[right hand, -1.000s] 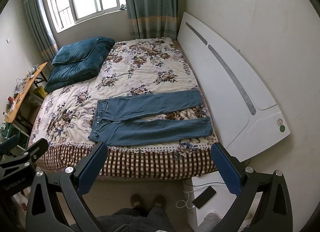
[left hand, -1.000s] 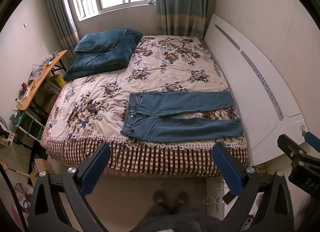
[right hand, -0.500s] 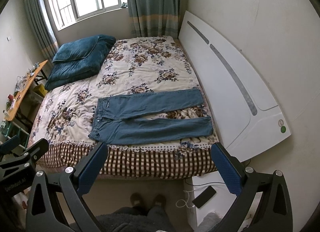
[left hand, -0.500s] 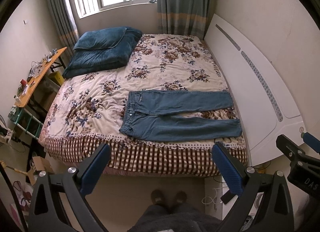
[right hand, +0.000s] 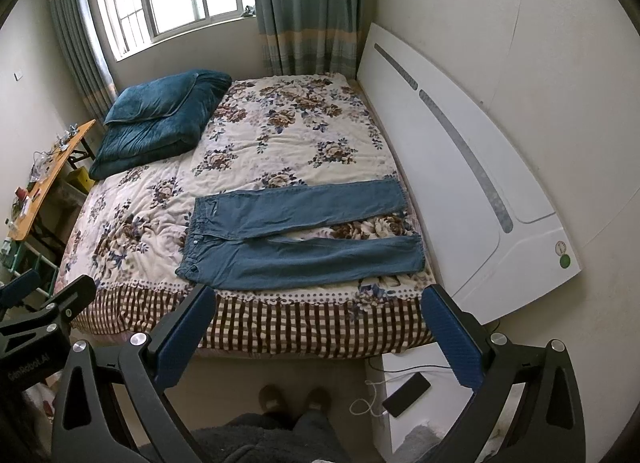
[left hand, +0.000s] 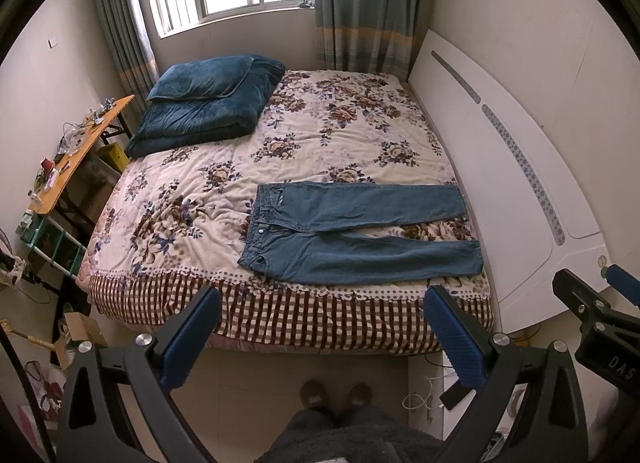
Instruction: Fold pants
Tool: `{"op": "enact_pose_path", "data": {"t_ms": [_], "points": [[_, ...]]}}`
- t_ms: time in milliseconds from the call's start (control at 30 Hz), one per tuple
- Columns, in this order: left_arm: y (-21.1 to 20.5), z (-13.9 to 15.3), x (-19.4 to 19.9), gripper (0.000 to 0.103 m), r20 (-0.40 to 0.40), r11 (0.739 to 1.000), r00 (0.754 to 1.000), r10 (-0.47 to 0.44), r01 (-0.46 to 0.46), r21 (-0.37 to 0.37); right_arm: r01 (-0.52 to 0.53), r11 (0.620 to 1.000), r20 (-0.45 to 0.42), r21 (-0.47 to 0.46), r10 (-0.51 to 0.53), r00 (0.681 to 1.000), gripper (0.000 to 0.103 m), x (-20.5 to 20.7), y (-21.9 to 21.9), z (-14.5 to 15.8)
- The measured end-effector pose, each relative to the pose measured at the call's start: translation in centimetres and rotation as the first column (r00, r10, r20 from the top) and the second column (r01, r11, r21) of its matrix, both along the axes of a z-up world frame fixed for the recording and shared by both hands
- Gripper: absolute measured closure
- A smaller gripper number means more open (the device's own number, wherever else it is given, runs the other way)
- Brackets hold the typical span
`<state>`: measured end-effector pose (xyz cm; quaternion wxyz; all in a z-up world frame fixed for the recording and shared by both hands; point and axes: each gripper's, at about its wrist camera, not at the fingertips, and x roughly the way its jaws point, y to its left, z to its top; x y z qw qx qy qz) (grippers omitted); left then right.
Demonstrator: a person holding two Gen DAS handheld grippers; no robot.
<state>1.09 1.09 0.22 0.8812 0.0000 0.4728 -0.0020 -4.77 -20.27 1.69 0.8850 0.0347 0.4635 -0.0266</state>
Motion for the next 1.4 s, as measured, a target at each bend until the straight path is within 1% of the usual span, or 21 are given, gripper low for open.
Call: {"op": "enact_pose_path", "data": {"t_ms": [733, 867, 967, 1033, 1100, 1200, 1333, 1400], "points": [[0.4, 0.5, 0.1, 0.000, 0.004, 1.000, 1.000, 0.004, -0.004, -0.003, -0.008, 1.000, 0.000, 0.000, 0.008, 1.000, 0.000, 0.4, 0.3, 0.0], [0.2, 0.7, 0.6, 0.000, -0.002, 1.000, 1.000, 0.012, -0.012, -0.007, -0.011, 1.000, 0.000, 0.002, 0.011, 1.000, 0.000, 0.4, 0.5, 0.0], [0.1, 0.6, 1.1, 0.000, 0.020, 1.000, 1.000, 0.024, -0.024, -0.015, 0.000, 1.000, 0.007, 0.004, 0.000, 1.000, 0.000, 0.5, 0.6, -0.1], [0.2, 0.5, 2.1, 0.000, 0.050, 0.998, 0.997, 0.057, -0.057, -0.007, 0.008, 1.000, 0.019, 0.018, -0.009, 1.000, 0.000, 1.0, 0.3, -0.4], [0.2, 0.1, 3.3, 0.000, 0.078, 0.996, 0.993, 0.086, -0.087, 0.007, 0.016, 0.999, 0.028, 0.029, -0.016, 0.999, 0.000, 2.2, -0.3, -0.9], [0.4, -1.4, 5.9, 0.000, 0.094, 0.991, 0.988, 0.121, -0.125, 0.038, 0.012, 1.000, 0.039, 0.028, -0.013, 0.999, 0.000, 5.1, -1.0, -2.5], [1.3, -4.8, 10.6, 0.000, 0.046, 0.982, 0.985, 0.165, -0.168, 0.080, 0.009, 1.000, -0.014, 0.024, -0.009, 1.000, 0.000, 10.7, -1.0, -6.0], [2.0, -6.9, 13.8, 0.000, 0.019, 0.978, 0.983, 0.181, -0.182, 0.102, -0.005, 1.000, -0.051, 0.025, 0.007, 0.999, 0.000, 13.8, -0.7, -8.1]]}}
